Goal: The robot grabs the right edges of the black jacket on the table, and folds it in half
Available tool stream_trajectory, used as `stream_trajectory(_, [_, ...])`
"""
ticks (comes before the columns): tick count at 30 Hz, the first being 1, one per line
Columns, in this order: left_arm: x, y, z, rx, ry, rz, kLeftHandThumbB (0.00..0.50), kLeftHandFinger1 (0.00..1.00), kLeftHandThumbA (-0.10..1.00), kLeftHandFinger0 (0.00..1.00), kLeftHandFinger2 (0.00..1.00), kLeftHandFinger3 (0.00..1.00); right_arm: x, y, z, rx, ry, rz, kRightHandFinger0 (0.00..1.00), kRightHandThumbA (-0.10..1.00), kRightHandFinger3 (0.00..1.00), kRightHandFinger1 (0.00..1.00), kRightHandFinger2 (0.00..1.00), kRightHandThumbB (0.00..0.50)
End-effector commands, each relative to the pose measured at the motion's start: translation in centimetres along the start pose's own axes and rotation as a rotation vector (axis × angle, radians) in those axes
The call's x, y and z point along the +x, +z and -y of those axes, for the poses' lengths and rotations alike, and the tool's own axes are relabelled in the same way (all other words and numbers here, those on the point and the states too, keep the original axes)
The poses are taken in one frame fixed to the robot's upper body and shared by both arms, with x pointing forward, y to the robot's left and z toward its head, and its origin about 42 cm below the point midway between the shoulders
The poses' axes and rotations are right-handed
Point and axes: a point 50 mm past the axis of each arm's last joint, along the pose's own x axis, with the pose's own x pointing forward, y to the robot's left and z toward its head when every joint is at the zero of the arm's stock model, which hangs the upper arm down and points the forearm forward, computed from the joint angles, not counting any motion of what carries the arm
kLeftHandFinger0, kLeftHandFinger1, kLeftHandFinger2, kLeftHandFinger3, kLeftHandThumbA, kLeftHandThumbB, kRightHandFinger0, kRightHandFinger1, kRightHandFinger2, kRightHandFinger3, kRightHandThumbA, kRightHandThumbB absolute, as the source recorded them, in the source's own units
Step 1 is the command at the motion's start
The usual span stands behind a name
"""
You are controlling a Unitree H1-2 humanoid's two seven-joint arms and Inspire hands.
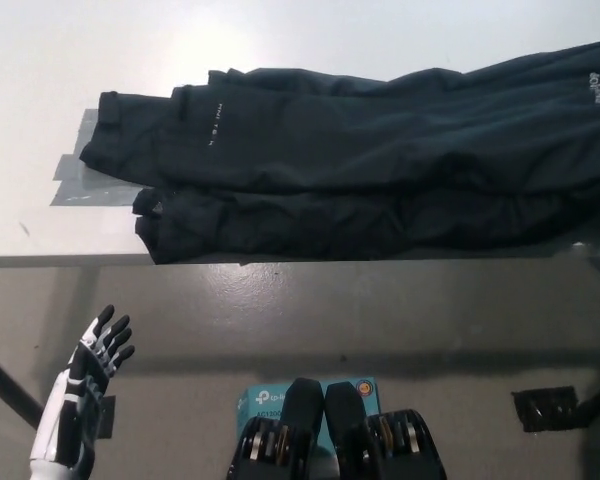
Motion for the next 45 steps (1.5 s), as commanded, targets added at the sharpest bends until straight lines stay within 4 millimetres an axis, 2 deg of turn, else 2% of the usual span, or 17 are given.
stream_trajectory(1, [0.5, 1.0, -0.3, 0.017, -0.02, 0.063, 0.226, 1.0, 1.0, 1.0, 1.0, 1.0, 0.6, 7.4, -10.8, -0.1, 0.254, 0.219, 0.0, -0.1, 0.93, 0.37, 0.84, 0.118])
stream_trajectory(2, [0.6, 1.2, -0.4, 0.026, -0.019, 0.064, 0.226, 1.0, 1.0, 1.0, 1.0, 1.0, 0.4, 8.0, -12.8, -0.14, 0.295, 0.247, 0.0, -0.1, 0.96, 0.38, 0.85, 0.117])
stream_trajectory(5, [0.6, 1.2, -0.4, 0.026, -0.019, 0.064, 0.225, 1.0, 1.0, 1.0, 1.0, 1.0, 0.4, 8.0, -12.8, -0.144, 0.295, 0.248, 0.0, -0.1, 0.96, 0.38, 0.85, 0.119])
stream_trajectory(8, [0.7, 1.3, -0.4, 0.028, -0.02, 0.067, 0.23, 1.0, 1.0, 1.0, 1.0, 1.0, -1.7, 8.9, -20.8, -0.342, 0.47, 0.343, 0.0, -0.1, 0.8, 0.31, 0.77, 0.108])
stream_trajectory(10, [0.8, 1.3, -0.4, 0.027, -0.02, 0.067, 0.231, 1.0, 1.0, 1.0, 1.0, 1.0, -1.9, 8.9, -21.4, -0.364, 0.479, 0.352, 0.0, -0.1, 0.79, 0.3, 0.76, 0.107])
stream_trajectory(13, [0.8, 1.5, -0.5, 0.023, -0.019, 0.068, 0.235, 1.0, 1.0, 1.0, 1.0, 1.0, -4.1, 8.0, -26.3, -0.581, 0.623, 0.457, 0.02, -0.1, 0.58, 0.32, 0.75, 0.174])
stream_trajectory(15, [0.8, 1.5, -0.5, 0.021, -0.02, 0.071, 0.238, 1.0, 1.0, 1.0, 1.0, 1.0, -5.2, 7.3, -28.2, -0.678, 0.675, 0.486, 0.0, -0.1, 0.75, 0.37, 0.74, 0.157])
stream_trajectory(17, [0.8, 1.5, -0.5, 0.021, -0.02, 0.071, 0.238, 1.0, 1.0, 1.0, 1.0, 1.0, -5.2, 7.3, -28.2, -0.683, 0.675, 0.488, 0.0, -0.1, 0.76, 0.37, 0.74, 0.158])
stream_trajectory(18, [0.9, 1.6, -0.6, 0.024, -0.019, 0.069, 0.254, 1.0, 1.0, 1.0, 1.0, 1.0, -7.1, 5.7, -31.8, -0.782, 0.808, 0.53, 0.0, -0.1, 0.78, 0.37, 0.73, 0.161])
stream_trajectory(19, [1.0, 1.7, -0.6, 0.025, -0.017, 0.069, 0.253, 1.0, 1.0, 1.0, 1.0, 1.0, -7.6, 5.2, -32.7, -0.835, 0.838, 0.553, 0.0, -0.1, 0.79, 0.34, 0.67, 0.165])
stream_trajectory(23, [1.0, 1.7, -0.6, 0.025, -0.017, 0.069, 0.253, 1.0, 1.0, 1.0, 1.0, 1.0, -7.6, 5.2, -32.7, -0.844, 0.839, 0.556, 0.0, -0.1, 0.79, 0.34, 0.66, 0.163])
stream_trajectory(25, [1.1, 1.8, -0.7, 0.035, -0.02, 0.075, 0.25, 1.0, 1.0, 1.0, 1.0, 1.0, -11.2, 0.8, -36.8, -1.072, 1.072, 0.675, 0.07, -0.1, 0.79, 0.39, 0.7, 0.139])
stream_trajectory(30, [1.3, 2.0, -0.6, 0.036, -0.026, 0.075, 0.216, 1.0, 1.0, 1.0, 1.0, 1.0, -14.6, -5.8, -39.1, -1.263, 1.262, 0.712, 0.0, -0.1, 0.73, 0.4, 0.77, 0.193])
stream_trajectory(41, [1.2, 2.3, -0.4, 0.036, -0.062, 0.067, 0.202, 1.0, 1.0, 1.0, 1.0, 1.0, -17.8, -18.6, -37.3, -1.612, 1.394, 0.634, 0.01, -0.1, 0.78, 0.48, 0.86, 0.181])
stream_trajectory(43, [1.2, 2.3, -0.3, 0.03, -0.064, 0.066, 0.201, 1.0, 1.0, 1.0, 1.0, 1.0, -17.9, -20.6, -36.3, -1.63, 1.407, 0.588, 0.09, -0.1, 0.74, 0.54, 0.85, 0.202])
stream_trajectory(44, [1.2, 2.3, -0.3, 0.027, -0.064, 0.063, 0.205, 1.0, 1.0, 1.0, 1.0, 1.0, -17.8, -21.4, -35.8, -1.639, 1.411, 0.558, 0.24, -0.1, 0.72, 0.63, 0.87, 0.21])
stream_trajectory(45, [1.2, 2.4, -0.4, 0.03, -0.064, 0.058, 0.213, 1.0, 1.0, 1.0, 1.0, 1.0, -17.9, -22.1, -35.6, -1.684, 1.411, 0.529, 0.39, -0.1, 0.84, 0.78, 1.0, 0.226])
